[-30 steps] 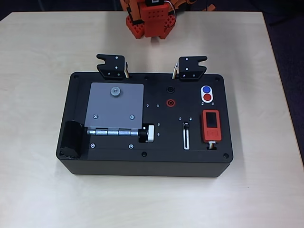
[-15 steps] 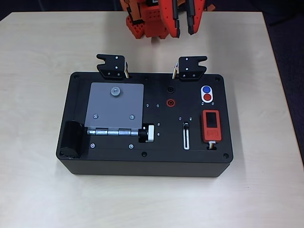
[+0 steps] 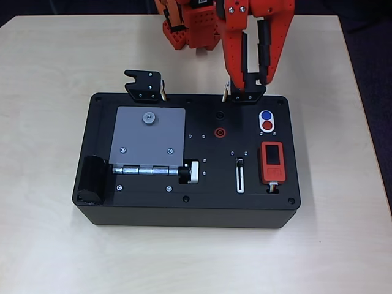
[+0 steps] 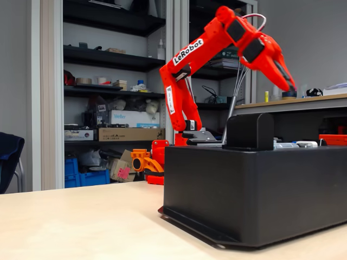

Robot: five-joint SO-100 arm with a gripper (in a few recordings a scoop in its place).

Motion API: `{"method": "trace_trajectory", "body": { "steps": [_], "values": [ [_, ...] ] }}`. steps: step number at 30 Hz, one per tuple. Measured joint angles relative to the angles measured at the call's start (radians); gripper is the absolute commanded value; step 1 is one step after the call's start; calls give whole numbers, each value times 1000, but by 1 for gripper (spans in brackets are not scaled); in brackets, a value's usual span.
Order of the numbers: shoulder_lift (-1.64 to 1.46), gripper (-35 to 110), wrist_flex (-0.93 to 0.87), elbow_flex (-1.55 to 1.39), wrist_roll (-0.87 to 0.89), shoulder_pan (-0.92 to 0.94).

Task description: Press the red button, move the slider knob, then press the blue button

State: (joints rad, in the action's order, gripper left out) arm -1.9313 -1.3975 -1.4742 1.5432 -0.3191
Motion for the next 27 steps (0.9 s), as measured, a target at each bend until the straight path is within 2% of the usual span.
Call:
{"method": "trace_trajectory", "body": {
  "steps": [12, 27],
  "values": [
    [103, 10, -18, -44, 216, -52],
    [308, 10, -9, 107, 299, -112]
  ]
}}
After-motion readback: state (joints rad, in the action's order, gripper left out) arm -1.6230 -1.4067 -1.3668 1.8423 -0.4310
